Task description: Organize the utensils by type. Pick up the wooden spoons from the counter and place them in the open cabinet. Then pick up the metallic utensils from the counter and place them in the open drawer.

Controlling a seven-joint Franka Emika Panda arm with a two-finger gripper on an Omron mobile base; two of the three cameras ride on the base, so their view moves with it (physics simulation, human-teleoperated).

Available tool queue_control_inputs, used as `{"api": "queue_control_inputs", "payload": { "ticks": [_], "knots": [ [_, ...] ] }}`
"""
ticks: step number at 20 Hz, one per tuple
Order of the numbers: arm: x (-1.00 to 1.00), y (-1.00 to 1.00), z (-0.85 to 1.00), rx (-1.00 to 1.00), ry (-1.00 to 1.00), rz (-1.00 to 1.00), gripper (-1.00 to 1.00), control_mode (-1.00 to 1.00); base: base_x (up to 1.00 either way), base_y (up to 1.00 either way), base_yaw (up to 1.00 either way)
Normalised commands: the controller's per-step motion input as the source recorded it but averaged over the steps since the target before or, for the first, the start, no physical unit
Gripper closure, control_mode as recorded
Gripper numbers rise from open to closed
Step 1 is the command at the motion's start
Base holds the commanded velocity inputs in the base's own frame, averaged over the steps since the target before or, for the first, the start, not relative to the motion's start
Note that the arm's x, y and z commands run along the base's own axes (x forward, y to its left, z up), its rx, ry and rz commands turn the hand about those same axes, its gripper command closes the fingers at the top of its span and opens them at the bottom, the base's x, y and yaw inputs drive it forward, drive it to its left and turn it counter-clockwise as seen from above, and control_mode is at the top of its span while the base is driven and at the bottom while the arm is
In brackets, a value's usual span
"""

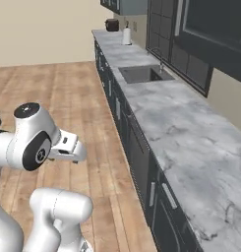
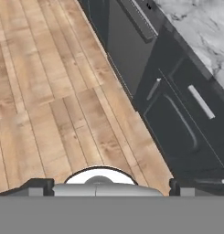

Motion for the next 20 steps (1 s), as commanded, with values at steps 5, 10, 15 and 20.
{"api": "queue_control_inputs", "payload": {
  "ticks": [5, 10, 15, 20],
  "knots": [
    [0.0, 0.0, 0.0, 0.0, 0.0, 0.0, -1.0, 1.0, 0.62, 0.53, 0.32],
    [0.0, 0.0, 0.0, 0.0, 0.0, 0.0, -1.0, 1.0, 0.97, 0.65, 0.23],
    [0.0, 0.0, 0.0, 0.0, 0.0, 0.0, -1.0, 1.0, 1.0, 0.65, 0.31],
    [0.0, 0.0, 0.0, 0.0, 0.0, 0.0, -1.0, 1.0, 1.0, 0.45, 0.44]
  ]
}}
